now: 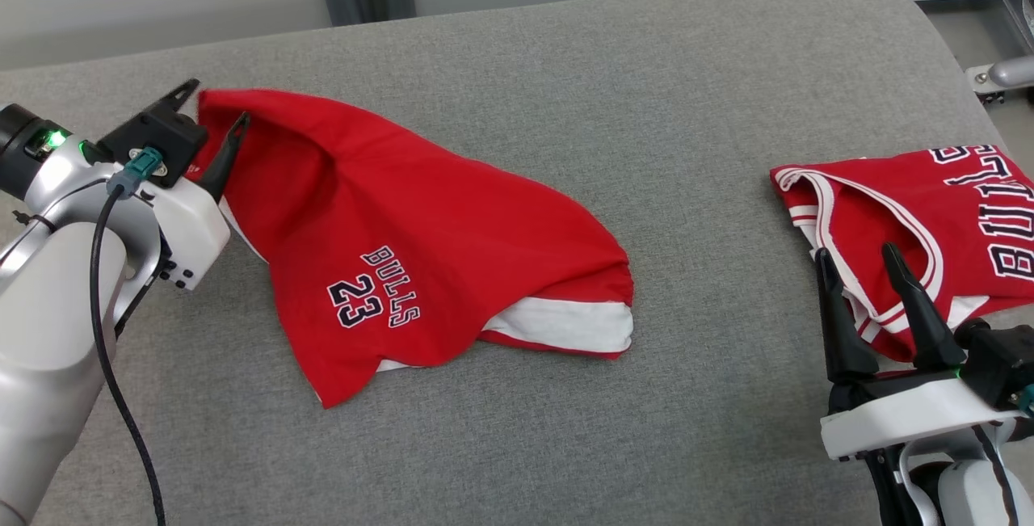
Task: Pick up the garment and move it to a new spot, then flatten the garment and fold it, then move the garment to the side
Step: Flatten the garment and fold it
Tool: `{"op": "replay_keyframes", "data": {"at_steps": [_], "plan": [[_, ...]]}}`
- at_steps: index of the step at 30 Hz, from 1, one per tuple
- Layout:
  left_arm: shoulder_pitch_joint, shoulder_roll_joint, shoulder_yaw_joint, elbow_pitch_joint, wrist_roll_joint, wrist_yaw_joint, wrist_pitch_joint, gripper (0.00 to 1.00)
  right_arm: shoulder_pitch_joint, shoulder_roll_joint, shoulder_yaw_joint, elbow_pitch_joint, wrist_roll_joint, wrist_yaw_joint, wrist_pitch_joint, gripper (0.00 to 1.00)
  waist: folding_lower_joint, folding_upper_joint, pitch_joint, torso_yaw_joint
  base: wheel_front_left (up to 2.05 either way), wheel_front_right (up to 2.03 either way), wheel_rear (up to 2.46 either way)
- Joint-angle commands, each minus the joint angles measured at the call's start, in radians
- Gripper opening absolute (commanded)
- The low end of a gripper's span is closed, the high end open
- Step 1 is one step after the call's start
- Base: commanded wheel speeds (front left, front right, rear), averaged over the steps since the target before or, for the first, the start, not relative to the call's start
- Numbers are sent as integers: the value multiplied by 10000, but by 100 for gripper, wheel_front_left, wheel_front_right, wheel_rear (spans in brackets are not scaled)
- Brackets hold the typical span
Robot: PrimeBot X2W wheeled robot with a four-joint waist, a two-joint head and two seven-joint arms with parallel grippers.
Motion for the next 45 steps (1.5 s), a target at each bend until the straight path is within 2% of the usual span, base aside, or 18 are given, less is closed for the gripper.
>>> {"op": "replay_keyframes", "data": {"at_steps": [1, 6, 10, 14, 18, 22, 30, 38, 45], "plan": [[-118, -168, 245, 346, -260, 268, -255, 100, -107, -53, -25, 86, 48, 1, -118, 100, 0, 0, 16, 82, 0, 0, 0], [174, -640, 782, 526, -867, 560, -667, 100, -116, -61, -27, 138, 82, -1, -219, 100, 0, 0, -63, 336, 0, 0, 0], [767, -840, 1405, -161, -1297, 1007, -887, 100, -51, -57, 13, 187, 83, 1, -276, 100, 0, 0, -197, 633, 0, 0, 0], [1789, -750, 2588, -2196, -1492, 1799, -914, 100, -128, -62, 90, 156, 28, 1, -287, 100, 0, 0, -243, 832, 0, 0, 0], [3556, -723, 4074, -4320, -1548, 2743, -916, 100, -198, -59, 168, 207, 132, -1, -297, 100, 0, 0, -359, 962, 0, 0, 0], [5365, -990, 5184, -6052, -1384, 3286, -918, 100, -165, -62, 150, 265, 62, 1, -308, 100, 0, 0, -527, 1083, 0, 0, 0], [7848, -1569, 5906, -7729, -807, 3658, -920, 100, 56, -62, 51, 355, -121, 1, -370, 100, 0, 0, -1009, 1312, 0, 0, 0], [9182, -1888, 5251, -7810, -535, 3652, -857, 100, 583, -64, -165, 374, -244, 1, -36, 100, 0, 0, -1675, 1399, 0, 0, 0], [9601, -1779, 5043, -7774, -520, 3773, -550, 100, 1163, -62, -214, 230, -281, -1, 338, 100, 0, 0, -1983, 1361, 0, 0, 0]]}}
